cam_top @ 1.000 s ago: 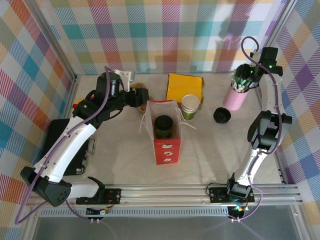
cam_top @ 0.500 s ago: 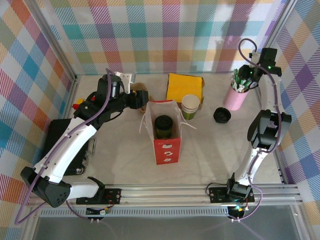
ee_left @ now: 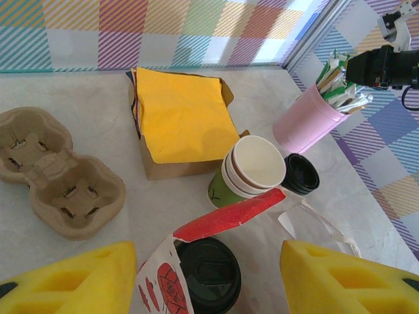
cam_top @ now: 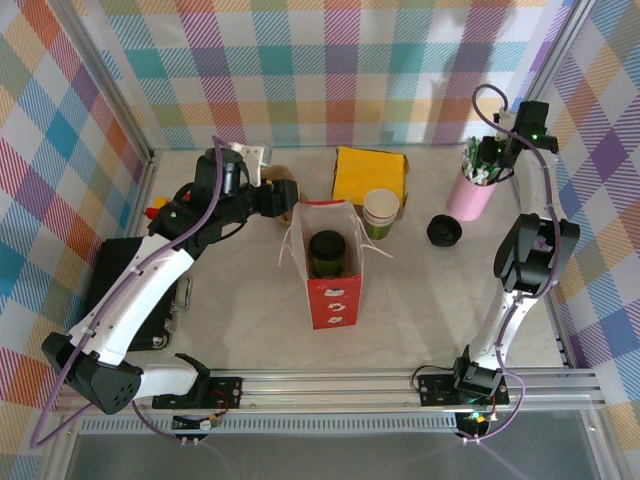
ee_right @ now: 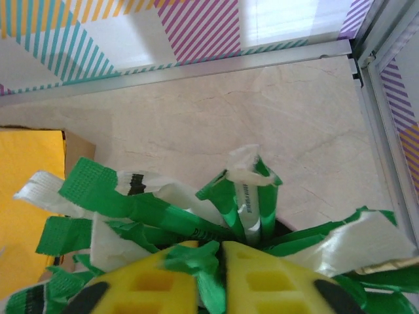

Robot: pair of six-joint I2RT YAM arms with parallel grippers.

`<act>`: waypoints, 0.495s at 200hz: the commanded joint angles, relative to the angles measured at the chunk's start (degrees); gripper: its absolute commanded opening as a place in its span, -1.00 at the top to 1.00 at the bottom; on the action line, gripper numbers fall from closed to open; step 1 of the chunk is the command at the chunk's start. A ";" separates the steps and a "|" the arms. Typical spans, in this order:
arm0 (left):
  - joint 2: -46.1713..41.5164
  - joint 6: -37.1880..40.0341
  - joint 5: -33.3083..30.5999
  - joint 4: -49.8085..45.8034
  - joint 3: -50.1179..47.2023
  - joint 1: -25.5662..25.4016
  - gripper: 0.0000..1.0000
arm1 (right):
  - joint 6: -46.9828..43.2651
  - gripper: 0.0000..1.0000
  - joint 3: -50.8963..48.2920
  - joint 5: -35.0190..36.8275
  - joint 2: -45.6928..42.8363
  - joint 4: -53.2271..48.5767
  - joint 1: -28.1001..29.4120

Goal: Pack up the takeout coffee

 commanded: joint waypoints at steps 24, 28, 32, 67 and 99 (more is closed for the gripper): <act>-1.11 1.08 0.47 0.86 0.09 0.36 -0.19 | -0.44 0.82 -3.39 -0.66 -7.09 4.16 -0.48; -1.19 1.08 0.60 0.86 0.13 0.36 -0.19 | -0.44 0.82 -4.09 -0.60 -7.90 4.51 -0.45; -1.28 1.08 0.62 0.87 0.16 0.36 -0.19 | -0.44 0.83 -4.84 -0.51 -9.05 4.93 -0.48; -2.34 1.08 1.01 0.88 -0.34 0.36 -0.19 | 2.24 0.84 -10.99 0.24 -17.75 8.19 -0.44; -3.71 1.00 1.14 1.39 -1.07 0.28 -0.18 | 2.66 0.84 -13.33 1.20 -24.96 9.03 -0.23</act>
